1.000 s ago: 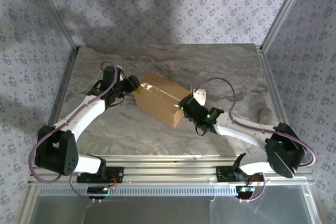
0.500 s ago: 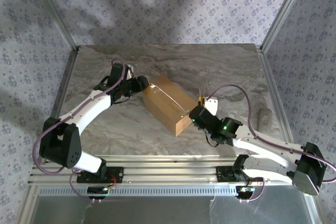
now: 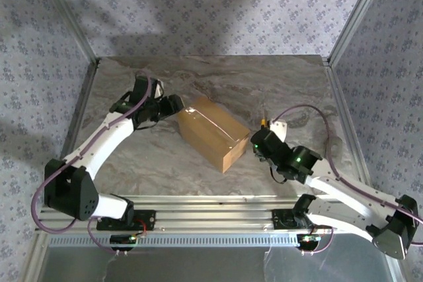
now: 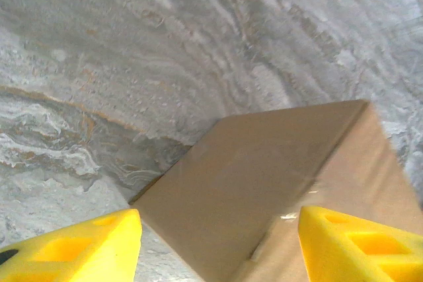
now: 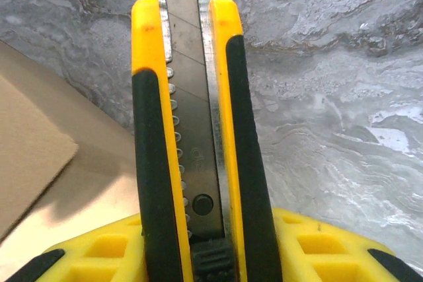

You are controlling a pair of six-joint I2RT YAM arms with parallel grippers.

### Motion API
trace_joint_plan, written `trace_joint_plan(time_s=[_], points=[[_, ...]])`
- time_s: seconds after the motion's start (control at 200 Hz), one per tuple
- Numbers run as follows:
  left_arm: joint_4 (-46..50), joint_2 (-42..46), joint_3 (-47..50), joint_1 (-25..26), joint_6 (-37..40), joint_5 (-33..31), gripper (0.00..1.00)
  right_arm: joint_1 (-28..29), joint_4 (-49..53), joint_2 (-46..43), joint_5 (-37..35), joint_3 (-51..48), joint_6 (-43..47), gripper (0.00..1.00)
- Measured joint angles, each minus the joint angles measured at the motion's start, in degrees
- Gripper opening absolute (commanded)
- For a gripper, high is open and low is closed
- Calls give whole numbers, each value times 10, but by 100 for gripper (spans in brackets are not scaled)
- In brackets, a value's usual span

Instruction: Unpack the express box

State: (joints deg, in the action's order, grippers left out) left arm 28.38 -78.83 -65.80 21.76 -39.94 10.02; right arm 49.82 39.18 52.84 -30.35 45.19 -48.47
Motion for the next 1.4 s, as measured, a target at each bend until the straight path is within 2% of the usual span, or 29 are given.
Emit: trace_joint_plan(time_s=[0.16, 0.325, 0.46, 0.705, 0.88, 1.06, 1.399], points=[[65, 1, -83, 0, 1, -6, 63, -1, 63, -6, 18, 73, 5, 0], [73, 30, -55, 2, 1, -7, 64, 9, 84, -21, 23, 64, 31, 0], [63, 64, -6, 19, 3, -10, 65, 54, 96, -60, 9, 9, 18, 0], [58, 73, -20, 51, 3, -8, 65, 170, 107, -120, -36, -5, -46, 0], [46, 62, -21, 83, 5, -9, 65, 239, 134, -52, -65, -5, -90, 0], [44, 51, -19, 92, 5, -8, 65, 292, 170, 41, -81, 2, -132, 0], [29, 28, -19, 96, 4, -6, 66, 310, 182, 59, -76, 23, -152, 0]])
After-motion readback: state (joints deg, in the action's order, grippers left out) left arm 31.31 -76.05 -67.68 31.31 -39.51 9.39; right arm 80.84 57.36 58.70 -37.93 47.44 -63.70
